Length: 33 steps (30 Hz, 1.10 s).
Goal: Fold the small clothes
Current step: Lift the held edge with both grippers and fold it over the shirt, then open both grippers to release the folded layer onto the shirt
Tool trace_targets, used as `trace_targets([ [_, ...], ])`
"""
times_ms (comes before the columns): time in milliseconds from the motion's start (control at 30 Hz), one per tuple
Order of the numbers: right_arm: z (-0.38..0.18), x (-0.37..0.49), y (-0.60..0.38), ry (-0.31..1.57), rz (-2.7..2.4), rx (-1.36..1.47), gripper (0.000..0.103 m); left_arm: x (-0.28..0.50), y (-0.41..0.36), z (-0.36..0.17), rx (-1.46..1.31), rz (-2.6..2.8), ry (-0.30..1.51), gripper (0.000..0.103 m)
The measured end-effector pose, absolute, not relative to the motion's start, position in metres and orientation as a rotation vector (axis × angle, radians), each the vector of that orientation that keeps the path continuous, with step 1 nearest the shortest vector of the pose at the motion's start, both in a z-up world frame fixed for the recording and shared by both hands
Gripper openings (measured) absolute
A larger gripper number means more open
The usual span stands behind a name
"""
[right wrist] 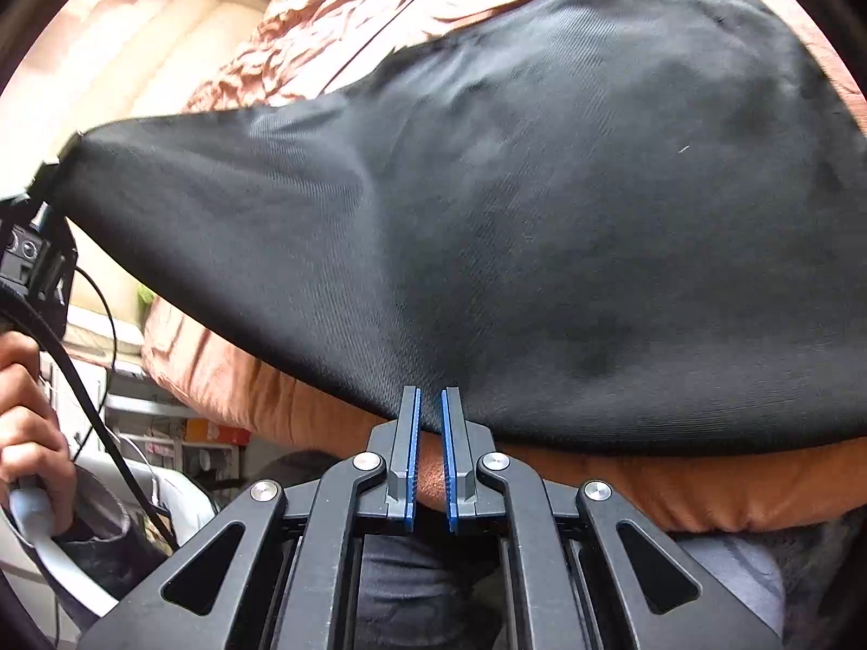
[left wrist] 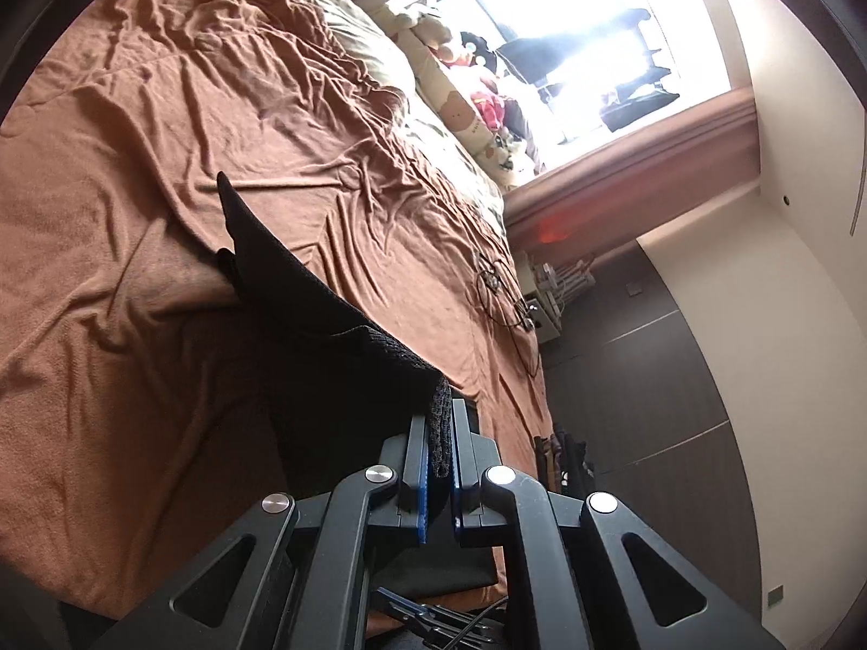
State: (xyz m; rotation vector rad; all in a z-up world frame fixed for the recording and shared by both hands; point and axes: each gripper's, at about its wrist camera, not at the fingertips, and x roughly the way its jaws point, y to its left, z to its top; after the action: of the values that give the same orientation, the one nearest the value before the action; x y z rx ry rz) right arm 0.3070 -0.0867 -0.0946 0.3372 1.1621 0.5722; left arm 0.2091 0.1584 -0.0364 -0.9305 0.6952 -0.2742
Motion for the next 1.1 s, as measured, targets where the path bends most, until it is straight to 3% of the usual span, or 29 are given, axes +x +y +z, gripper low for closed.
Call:
trace_targets([
  [267, -0.060, 0.294, -0.135, 1.029, 0.528, 0.352, 0.009, 0.231, 0.111, -0.015, -0.847, -0.381, 0.735, 0.005],
  [300, -0.057, 0.292, -0.141, 1.017, 0.519, 0.351, 0.019, 0.234, 0.105, -0.014, -0.835, -0.393, 0.742, 0.005],
  [333, -0.054, 0.288, -0.144, 1.005, 0.505, 0.348, 0.037, 0.236, 0.098, -0.012, -0.823, -0.405, 0.749, 0.005],
  [400, -0.046, 0.280, -0.151, 0.968, 0.483, 0.342, 0.062, 0.240, 0.087, -0.011, -0.799, -0.427, 0.764, 0.006],
  [1100, -0.020, 0.205, -0.262, 0.833, 0.349, 0.444, 0.063, 0.275, -0.042, -0.028, -0.595, -0.610, 0.964, 0.006],
])
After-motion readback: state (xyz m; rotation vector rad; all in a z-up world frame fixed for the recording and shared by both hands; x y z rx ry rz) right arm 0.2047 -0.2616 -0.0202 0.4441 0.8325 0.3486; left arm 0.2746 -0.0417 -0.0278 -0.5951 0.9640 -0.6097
